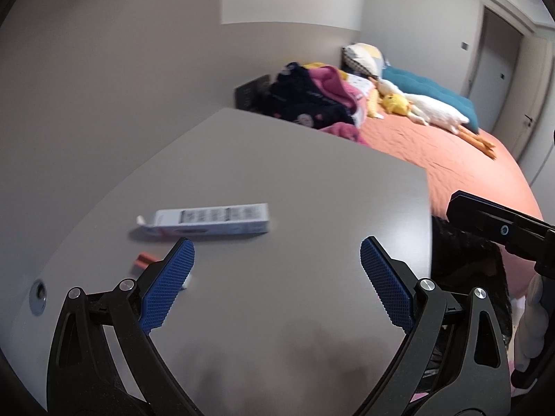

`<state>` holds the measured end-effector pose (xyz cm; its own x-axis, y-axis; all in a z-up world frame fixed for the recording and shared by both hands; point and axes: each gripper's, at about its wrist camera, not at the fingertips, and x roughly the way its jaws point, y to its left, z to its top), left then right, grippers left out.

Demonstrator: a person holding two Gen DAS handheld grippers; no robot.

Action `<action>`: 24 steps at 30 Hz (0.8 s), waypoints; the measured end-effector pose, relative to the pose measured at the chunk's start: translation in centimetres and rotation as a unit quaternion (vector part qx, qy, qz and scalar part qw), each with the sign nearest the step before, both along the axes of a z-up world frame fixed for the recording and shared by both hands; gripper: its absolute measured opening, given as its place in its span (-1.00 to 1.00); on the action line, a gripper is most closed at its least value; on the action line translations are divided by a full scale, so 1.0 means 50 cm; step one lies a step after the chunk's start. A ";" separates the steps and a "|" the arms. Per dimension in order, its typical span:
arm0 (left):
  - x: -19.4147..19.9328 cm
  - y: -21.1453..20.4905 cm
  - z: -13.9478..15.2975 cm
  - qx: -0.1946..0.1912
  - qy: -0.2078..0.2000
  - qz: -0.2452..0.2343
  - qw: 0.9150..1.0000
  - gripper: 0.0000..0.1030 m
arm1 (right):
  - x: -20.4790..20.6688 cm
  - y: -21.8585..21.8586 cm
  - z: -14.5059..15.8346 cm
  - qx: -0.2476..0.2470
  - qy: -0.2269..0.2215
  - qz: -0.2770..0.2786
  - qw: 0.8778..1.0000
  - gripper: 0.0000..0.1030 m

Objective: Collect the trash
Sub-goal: 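Move both open tools back over the table toward the white box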

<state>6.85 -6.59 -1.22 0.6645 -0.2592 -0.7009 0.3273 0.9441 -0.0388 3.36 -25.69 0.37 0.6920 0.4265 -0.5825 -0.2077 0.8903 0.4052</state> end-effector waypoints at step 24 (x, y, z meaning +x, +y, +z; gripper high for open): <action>0.104 0.170 -0.116 -0.023 0.082 0.144 0.986 0.81 | 0.172 0.170 -0.076 -0.059 0.017 0.099 0.993 0.04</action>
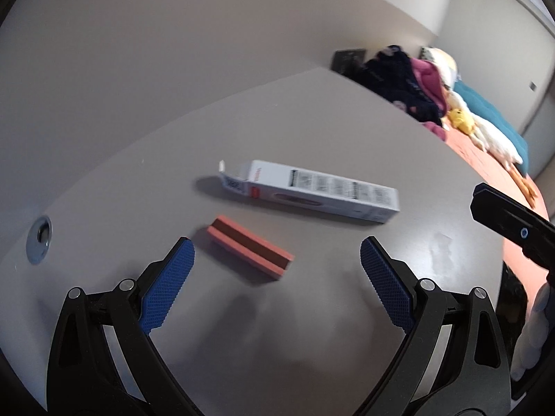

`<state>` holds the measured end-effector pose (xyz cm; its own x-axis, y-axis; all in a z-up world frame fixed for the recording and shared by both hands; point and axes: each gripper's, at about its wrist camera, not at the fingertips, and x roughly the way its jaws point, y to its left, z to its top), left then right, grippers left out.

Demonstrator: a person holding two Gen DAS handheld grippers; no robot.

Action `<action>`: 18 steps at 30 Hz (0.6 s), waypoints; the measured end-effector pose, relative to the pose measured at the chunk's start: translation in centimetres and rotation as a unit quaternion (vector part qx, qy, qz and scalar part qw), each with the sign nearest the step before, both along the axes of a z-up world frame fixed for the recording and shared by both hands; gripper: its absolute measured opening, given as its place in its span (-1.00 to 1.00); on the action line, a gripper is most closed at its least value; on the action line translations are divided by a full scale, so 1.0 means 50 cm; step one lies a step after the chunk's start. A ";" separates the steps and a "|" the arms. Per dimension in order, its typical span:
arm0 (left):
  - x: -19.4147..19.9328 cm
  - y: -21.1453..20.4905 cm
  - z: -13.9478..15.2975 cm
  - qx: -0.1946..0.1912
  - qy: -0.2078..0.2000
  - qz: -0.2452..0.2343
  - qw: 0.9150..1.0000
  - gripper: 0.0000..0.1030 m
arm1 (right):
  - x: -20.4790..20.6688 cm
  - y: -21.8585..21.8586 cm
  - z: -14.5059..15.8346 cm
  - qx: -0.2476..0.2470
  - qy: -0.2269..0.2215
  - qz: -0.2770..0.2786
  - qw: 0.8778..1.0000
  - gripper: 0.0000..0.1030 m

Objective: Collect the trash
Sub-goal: 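Move both open tools back over the table toward the white box, then grasp the red-pink block with the left tool while the right tool grasps the white box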

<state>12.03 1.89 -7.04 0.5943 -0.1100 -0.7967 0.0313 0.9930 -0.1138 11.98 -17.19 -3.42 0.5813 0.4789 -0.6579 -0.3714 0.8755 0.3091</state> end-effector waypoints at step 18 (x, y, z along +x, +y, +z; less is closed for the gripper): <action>0.044 0.063 -0.066 -0.052 0.070 0.042 0.995 -0.19 | 0.100 0.093 -0.091 -0.098 0.024 0.082 0.991 0.04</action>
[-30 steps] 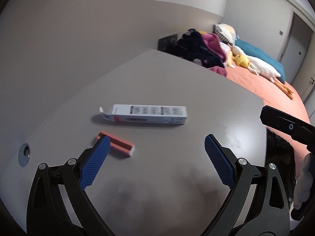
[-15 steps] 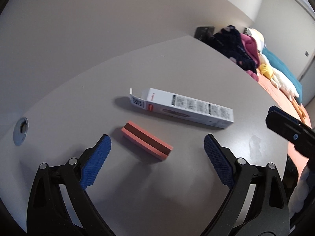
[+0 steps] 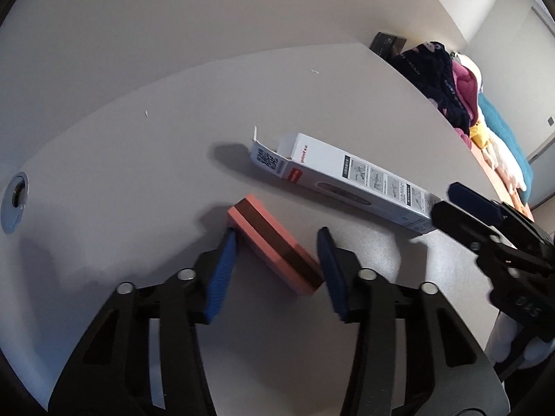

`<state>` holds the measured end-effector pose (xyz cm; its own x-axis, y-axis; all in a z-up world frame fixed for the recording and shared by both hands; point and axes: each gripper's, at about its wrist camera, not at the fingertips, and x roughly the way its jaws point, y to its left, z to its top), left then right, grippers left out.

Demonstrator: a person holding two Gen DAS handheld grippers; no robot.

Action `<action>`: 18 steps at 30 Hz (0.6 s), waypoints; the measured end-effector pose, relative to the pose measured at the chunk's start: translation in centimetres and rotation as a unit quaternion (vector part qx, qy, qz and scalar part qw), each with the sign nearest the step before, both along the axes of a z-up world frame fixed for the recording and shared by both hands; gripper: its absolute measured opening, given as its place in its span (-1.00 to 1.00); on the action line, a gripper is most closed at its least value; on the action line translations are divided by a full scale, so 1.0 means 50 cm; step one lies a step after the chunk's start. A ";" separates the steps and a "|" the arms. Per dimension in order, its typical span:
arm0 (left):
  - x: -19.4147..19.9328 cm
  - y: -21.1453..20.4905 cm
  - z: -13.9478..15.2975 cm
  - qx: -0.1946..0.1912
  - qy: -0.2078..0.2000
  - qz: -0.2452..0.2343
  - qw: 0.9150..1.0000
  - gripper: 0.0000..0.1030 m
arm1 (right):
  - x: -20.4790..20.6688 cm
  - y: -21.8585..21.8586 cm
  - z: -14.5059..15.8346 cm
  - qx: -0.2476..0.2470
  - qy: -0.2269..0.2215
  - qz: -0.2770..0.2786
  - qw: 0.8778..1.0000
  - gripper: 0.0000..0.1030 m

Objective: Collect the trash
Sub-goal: 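Grasp the red-pink block with the left tool while the right tool grasps the white box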

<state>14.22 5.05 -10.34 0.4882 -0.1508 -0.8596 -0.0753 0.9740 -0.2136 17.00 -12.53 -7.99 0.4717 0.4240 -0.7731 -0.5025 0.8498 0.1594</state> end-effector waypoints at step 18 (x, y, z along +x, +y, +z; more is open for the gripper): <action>-0.001 0.022 -0.001 -0.021 -0.008 -0.009 1.000 -0.55 | 0.029 0.062 -0.055 -0.071 0.013 0.052 0.996 -0.44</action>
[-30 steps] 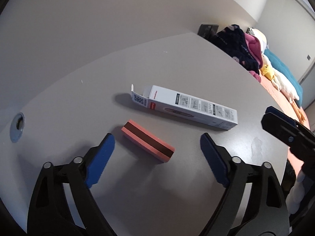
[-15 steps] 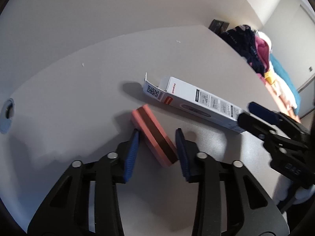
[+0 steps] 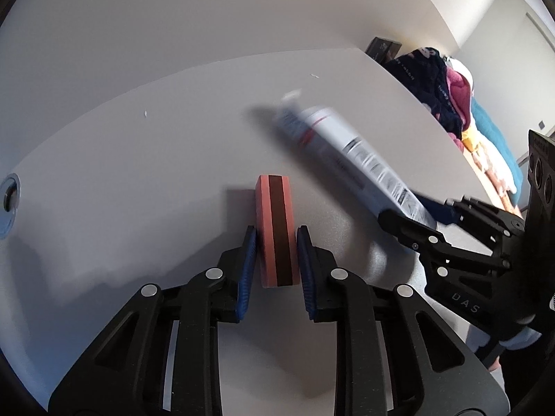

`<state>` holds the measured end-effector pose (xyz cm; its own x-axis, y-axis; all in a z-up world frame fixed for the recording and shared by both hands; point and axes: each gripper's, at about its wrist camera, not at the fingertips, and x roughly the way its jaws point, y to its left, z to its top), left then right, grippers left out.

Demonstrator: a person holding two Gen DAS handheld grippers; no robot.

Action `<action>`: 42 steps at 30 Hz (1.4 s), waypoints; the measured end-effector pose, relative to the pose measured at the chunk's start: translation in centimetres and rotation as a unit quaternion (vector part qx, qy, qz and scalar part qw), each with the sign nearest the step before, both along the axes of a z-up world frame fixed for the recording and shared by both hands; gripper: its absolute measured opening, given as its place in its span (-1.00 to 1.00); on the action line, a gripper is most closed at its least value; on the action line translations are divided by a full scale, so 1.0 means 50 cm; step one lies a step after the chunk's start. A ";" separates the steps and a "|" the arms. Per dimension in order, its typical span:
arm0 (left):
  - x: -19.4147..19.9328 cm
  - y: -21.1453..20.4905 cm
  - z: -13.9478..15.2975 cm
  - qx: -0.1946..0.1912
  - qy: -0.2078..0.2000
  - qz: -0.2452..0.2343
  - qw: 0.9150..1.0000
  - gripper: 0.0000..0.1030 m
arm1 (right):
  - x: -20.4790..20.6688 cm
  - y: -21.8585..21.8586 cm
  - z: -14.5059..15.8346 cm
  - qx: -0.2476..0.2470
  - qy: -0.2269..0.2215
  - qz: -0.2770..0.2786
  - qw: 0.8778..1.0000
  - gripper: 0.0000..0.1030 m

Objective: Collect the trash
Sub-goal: 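Grasp the red-pink block with the left tool while the right tool grasps the white box, then carry the red-pink block and white box over the black bin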

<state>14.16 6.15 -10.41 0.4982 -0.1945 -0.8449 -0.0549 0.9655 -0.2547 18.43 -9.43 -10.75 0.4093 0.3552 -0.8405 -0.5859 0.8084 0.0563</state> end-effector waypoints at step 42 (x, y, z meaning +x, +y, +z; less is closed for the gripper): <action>-0.102 -0.265 0.151 -0.012 -0.088 -0.157 0.984 -0.60 | -0.250 -0.331 0.223 0.160 -0.045 -0.197 0.966 -0.45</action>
